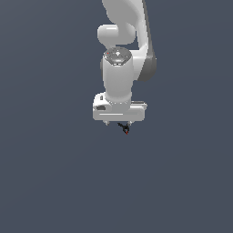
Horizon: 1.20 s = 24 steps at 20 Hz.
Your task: Pick up the object and move it to a goal position.
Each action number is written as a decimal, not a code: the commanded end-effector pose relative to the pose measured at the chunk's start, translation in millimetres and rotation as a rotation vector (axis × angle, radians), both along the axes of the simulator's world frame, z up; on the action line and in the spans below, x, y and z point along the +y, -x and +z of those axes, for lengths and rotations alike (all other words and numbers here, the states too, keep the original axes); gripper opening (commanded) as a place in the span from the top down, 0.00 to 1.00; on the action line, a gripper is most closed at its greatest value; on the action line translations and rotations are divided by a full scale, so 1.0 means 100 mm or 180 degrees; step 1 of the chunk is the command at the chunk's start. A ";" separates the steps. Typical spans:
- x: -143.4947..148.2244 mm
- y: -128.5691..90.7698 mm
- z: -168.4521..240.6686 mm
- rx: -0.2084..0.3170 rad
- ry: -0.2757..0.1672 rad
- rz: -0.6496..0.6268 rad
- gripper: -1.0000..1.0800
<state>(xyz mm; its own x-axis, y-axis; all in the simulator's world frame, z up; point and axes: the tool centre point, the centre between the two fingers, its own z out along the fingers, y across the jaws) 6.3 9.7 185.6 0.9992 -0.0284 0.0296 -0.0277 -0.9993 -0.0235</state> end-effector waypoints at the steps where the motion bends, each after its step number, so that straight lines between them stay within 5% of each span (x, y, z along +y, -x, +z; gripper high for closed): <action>1: 0.00 0.00 0.00 0.0000 0.0000 0.0000 0.04; 12: -0.26 0.07 -0.11 0.0073 0.0020 -0.0181 0.04; 24: -0.08 0.22 -0.39 0.0075 0.0044 0.0020 0.04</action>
<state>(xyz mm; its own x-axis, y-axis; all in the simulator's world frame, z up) -11.4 -2.4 153.5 0.9993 -0.0368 0.0075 -0.0367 -0.9993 -0.0106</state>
